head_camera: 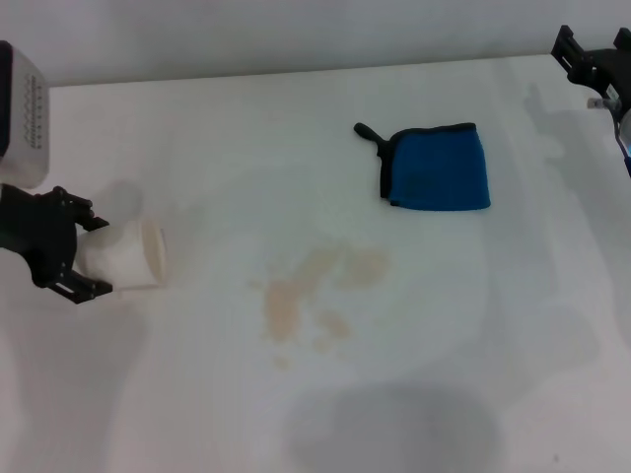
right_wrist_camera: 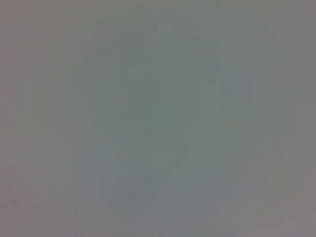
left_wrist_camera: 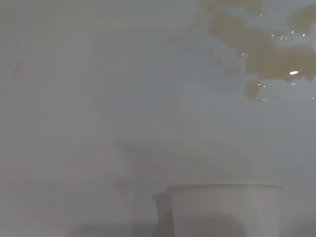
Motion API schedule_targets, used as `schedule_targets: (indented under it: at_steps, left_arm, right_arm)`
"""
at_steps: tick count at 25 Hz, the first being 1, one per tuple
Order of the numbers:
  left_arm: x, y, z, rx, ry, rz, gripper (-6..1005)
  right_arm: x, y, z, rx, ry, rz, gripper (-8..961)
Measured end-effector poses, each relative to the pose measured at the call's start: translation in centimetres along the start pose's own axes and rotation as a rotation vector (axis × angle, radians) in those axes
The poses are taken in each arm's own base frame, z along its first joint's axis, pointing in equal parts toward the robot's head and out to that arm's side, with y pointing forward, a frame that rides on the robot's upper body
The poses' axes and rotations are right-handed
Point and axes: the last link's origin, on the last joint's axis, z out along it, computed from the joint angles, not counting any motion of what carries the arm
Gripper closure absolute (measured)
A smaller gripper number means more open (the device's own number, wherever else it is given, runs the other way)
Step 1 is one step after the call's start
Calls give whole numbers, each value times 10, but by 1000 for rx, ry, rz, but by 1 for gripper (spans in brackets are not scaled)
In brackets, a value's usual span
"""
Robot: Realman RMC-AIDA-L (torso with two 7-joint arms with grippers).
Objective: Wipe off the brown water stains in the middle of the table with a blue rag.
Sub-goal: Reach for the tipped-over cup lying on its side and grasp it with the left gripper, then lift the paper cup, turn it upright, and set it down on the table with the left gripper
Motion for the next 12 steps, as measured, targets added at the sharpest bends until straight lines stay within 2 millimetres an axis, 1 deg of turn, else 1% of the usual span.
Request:
schedule_targets:
  at_steps: [6,12]
  left_arm:
    - [-1,-1,5,13,-7,3,215]
    - [-1,0,6,13,-6,-25,225]
  right_arm:
    - [1,-2,-1,4,2,1,145]
    - [1,-2,-1,5,2,1,146]
